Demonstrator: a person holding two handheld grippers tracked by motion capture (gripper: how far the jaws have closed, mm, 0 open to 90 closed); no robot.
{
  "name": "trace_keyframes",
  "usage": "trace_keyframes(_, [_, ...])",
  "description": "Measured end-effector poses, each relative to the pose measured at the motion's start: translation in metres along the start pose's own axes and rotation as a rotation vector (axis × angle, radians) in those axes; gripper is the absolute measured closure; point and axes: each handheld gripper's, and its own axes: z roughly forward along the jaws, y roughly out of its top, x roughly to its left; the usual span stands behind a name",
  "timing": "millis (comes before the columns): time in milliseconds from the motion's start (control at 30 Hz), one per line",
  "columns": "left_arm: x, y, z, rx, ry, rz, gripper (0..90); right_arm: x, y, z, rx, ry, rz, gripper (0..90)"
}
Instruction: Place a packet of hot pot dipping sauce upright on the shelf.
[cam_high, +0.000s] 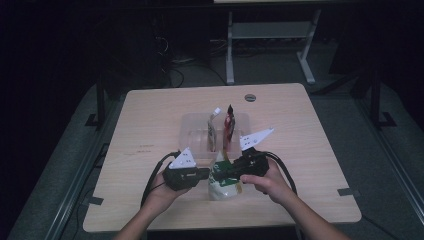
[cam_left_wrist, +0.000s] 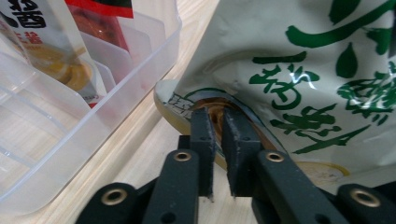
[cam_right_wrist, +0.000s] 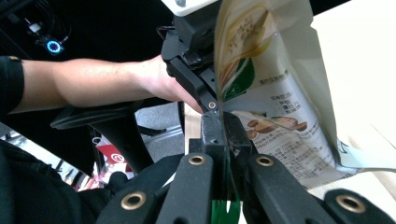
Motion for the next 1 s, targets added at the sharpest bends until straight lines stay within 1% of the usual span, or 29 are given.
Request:
trace_keyframes(133, [0.003, -0.003, -0.005, 0.006, 0.008, -0.019, 67.8, 0.001, 0.001, -0.001, 0.005, -0.015, 0.003, 90.0])
trace_keyframes(200, [0.005, -0.006, -0.010, 0.002, 0.007, -0.048, 62.1, 0.001, 0.001, -0.002, 0.006, -0.032, 0.001, 90.0])
trace_keyframes(233, [0.006, -0.007, -0.013, -0.002, 0.005, -0.056, 59.1, 0.000, 0.001, -0.004, 0.008, -0.044, 0.001, 90.0])
trace_keyframes(333, [0.007, -0.014, -0.024, -0.005, -0.003, -0.072, 52.9, -0.002, 0.004, -0.007, -0.004, -0.063, 0.005, 90.0])
trace_keyframes(367, [0.007, -0.016, -0.028, 0.001, -0.003, -0.070, 51.1, -0.002, 0.005, -0.008, -0.006, -0.070, 0.008, 90.0])
trace_keyframes(400, [0.006, -0.017, -0.030, 0.004, -0.001, -0.071, 49.9, -0.003, 0.007, -0.008, -0.017, -0.074, 0.008, 90.0])
trace_keyframes(467, [0.005, -0.022, -0.036, 0.005, -0.003, -0.087, 47.0, -0.004, 0.011, -0.008, -0.022, -0.081, 0.003, 90.0])
trace_keyframes(567, [0.005, -0.030, -0.044, 0.016, 0.006, -0.100, 42.1, -0.004, 0.019, -0.007, -0.027, -0.094, 0.006, 90.0])
trace_keyframes(600, [0.006, -0.033, -0.046, 0.019, 0.011, -0.103, 40.4, -0.006, 0.020, -0.006, -0.034, -0.099, -0.005, 90.0])
trace_keyframes(633, [0.006, -0.036, -0.047, 0.026, 0.014, -0.108, 38.8, -0.007, 0.023, -0.006, -0.038, -0.103, -0.004, 90.0])
trace_keyframes(667, [0.007, -0.039, -0.049, 0.033, 0.017, -0.103, 37.0, -0.008, 0.025, -0.006, -0.042, -0.106, 0.001, 90.0])
trace_keyframes(700, [0.007, -0.042, -0.049, 0.037, 0.016, -0.110, 35.8, -0.010, 0.027, -0.006, -0.046, -0.109, -0.005, 90.0])
trace_keyframes(733, [0.008, -0.045, -0.051, 0.048, 0.017, -0.105, 33.9, -0.012, 0.030, -0.006, -0.051, -0.111, 0.002, 90.0])
trace_keyframes(833, [0.009, -0.052, -0.054, 0.066, 0.020, -0.115, 29.9, -0.016, 0.037, -0.005, -0.072, -0.124, 0.004, 90.0])
trace_keyframes(900, [0.009, -0.053, -0.054, 0.068, 0.020, -0.123, 28.2, -0.018, 0.043, -0.004, -0.081, -0.133, 0.005, 90.0])
trace_keyframes(1000, [0.010, -0.053, -0.052, 0.075, 0.022, -0.110, 27.6, -0.020, 0.053, -0.002, -0.090, -0.143, -0.004, 90.0])
